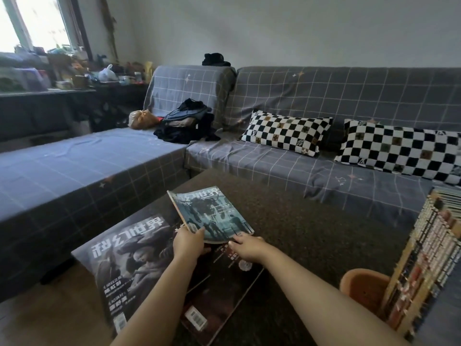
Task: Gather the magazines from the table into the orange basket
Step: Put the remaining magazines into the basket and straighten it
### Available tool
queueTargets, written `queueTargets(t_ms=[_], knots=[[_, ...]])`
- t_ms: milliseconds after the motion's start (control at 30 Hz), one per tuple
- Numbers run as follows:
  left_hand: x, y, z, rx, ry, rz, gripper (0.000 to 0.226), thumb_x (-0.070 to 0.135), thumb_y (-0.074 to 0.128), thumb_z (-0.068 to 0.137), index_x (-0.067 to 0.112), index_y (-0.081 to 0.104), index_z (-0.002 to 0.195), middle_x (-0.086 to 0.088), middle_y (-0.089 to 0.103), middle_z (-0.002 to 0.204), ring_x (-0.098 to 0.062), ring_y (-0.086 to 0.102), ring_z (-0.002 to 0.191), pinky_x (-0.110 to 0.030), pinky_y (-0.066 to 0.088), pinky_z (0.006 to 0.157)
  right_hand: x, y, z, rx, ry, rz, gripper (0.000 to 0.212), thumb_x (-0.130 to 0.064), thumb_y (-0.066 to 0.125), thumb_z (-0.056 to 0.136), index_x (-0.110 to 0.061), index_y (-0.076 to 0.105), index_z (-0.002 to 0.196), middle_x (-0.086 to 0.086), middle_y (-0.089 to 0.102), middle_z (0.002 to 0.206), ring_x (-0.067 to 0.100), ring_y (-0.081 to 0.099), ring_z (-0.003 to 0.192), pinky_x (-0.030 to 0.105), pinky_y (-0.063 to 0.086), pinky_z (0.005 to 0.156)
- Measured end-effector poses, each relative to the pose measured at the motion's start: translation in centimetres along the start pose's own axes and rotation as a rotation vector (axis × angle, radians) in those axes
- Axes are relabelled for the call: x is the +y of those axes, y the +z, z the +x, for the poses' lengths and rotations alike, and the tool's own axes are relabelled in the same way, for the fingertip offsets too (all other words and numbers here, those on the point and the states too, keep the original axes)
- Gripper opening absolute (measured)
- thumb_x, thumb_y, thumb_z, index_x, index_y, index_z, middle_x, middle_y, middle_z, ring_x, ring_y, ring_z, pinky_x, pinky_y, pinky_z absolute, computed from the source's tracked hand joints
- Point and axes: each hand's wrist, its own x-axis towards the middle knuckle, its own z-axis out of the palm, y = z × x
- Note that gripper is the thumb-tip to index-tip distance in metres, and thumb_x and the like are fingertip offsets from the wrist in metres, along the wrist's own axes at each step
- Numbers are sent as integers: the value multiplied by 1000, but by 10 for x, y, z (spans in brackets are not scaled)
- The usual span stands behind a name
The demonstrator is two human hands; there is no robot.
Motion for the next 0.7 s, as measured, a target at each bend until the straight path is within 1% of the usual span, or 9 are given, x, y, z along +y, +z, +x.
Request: queueTargets(t_ms=[67, 167, 200, 300, 367, 433, 533, 600, 700], knots=[[-4, 2, -5, -40, -5, -192, 29, 7, 51, 96, 6, 51, 125, -18, 63, 115, -31, 69, 86, -35, 60, 53, 0, -3, -6, -3, -26, 55, 53, -45, 27, 99, -20, 28, 146, 2, 19, 156, 23, 16, 143, 38, 12, 116], [-14, -3, -23, -67, 35, -296, 23, 6, 48, 97, 13, 50, 119, -16, 64, 116, -35, 68, 94, -50, 59, 76, 5, -4, -19, 41, 36, 224, 55, -50, 33, 96, -23, 33, 144, 4, 28, 153, 27, 22, 141, 40, 20, 115], [-16, -7, -33, -73, 50, -330, 21, 5, 49, 97, 14, 51, 116, -16, 65, 114, -34, 69, 94, -49, 59, 77, 7, -5, -24, 80, 56, 266, 56, -51, 35, 94, -23, 35, 143, 5, 31, 152, 28, 25, 139, 41, 24, 113], [-19, -26, -68, -150, 59, -462, 17, 4, 48, 98, 11, 52, 113, -15, 66, 108, -32, 72, 88, -36, 60, 60, 12, -15, -47, 184, 57, 389, 61, -50, 46, 91, -23, 33, 144, 4, 37, 148, 26, 35, 134, 39, 35, 107], [-16, -39, -92, -214, 67, -516, 17, 5, 49, 98, 11, 53, 113, -15, 67, 108, -31, 73, 85, -30, 58, 56, 12, -24, -71, 267, 8, 511, 67, -45, 56, 88, -24, 28, 145, 1, 39, 146, 23, 43, 129, 33, 40, 99], [-10, -53, -115, -297, 89, -567, 18, 5, 49, 98, 10, 54, 114, -15, 69, 106, -29, 73, 83, -29, 58, 56, 12, -35, -97, 344, -34, 655, 73, -36, 65, 85, -21, 28, 145, 1, 48, 137, 20, 52, 115, 29, 44, 86], [-1, -73, -149, -397, 128, -593, 19, 5, 50, 97, 11, 54, 114, -15, 73, 101, -32, 73, 82, -30, 59, 56, 10, -48, -140, 358, -77, 922, 57, -20, 69, 84, -8, 42, 132, 2, 61, 107, 17, 61, 90, 31, 51, 73], [2, -84, -168, -462, 166, -592, 21, 5, 51, 96, 12, 54, 115, -13, 74, 98, -33, 73, 79, -33, 59, 57, 10, -53, -174, 354, -122, 1073, 48, -12, 65, 86, -8, 43, 129, 7, 63, 103, 20, 64, 87, 35, 54, 70], [7, -95, -187, -567, 206, -587, 28, 10, 57, 88, 15, 55, 116, -13, 74, 99, -32, 73, 83, -35, 60, 60, 12, -55, -215, 371, -215, 1233, 41, -5, 58, 89, -18, 43, 124, 7, 62, 101, 21, 63, 86, 32, 52, 61]])
